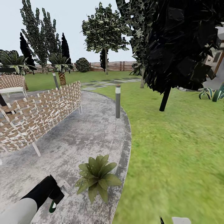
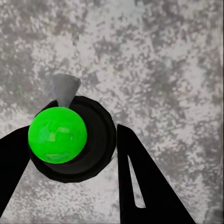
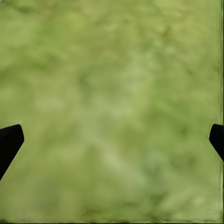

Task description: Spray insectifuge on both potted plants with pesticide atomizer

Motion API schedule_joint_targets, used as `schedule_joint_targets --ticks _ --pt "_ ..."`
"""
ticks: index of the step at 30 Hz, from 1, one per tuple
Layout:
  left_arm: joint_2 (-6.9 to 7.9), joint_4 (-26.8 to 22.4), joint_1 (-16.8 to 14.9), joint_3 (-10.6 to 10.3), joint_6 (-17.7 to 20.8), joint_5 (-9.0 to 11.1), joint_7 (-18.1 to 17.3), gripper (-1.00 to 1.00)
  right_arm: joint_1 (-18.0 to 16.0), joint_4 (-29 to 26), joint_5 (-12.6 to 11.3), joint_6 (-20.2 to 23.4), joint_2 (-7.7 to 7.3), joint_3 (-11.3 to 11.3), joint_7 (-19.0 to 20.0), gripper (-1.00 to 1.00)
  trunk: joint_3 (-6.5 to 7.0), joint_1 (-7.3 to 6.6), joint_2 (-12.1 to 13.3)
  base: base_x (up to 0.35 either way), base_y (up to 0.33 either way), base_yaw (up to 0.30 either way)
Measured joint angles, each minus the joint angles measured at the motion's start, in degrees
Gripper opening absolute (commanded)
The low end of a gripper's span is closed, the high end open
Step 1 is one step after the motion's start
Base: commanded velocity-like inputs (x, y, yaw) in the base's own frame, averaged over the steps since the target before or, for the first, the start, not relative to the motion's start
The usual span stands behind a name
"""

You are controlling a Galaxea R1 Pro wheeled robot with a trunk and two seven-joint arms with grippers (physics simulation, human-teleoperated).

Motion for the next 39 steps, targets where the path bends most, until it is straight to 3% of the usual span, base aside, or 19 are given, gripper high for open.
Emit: schedule_joint_targets --ticks 9,14,31,39 --pt "-0.17 -0.1 0.0 0.1 0.1 0.1 1.5 -1.0 0.0 0.0 0.0 0.0 0.09 0.0 0.0 1.0 0.0 0.0 0.0 -0.252 -0.189 0.238" --pt "-0.43 -0.2 0.0 0.2 0.1 0.4 1.5 -1.0 0.0 0.0 0.0 0.0 0.09 0.0 0.0 1.0 0.0 -0.05 0.0 0.145 -0.186 0.24" --pt "-1.06 -0.2 -0.1 0.1 0.1 0.5 1.5 -1.0 0.0 0.0 0.0 0.0 -0.02 0.0 0.0 1.0 0.0 -0.05 0.0 0.115 -0.081 0.015" --pt "-1.05 0.2 0.0 0.0 0.1 0.5 1.4 -1.0 0.0 0.0 0.0 0.0 0.18 0.0 0.0 1.0 0.0 -0.03 0.0 0.02 -0.042 0.248"
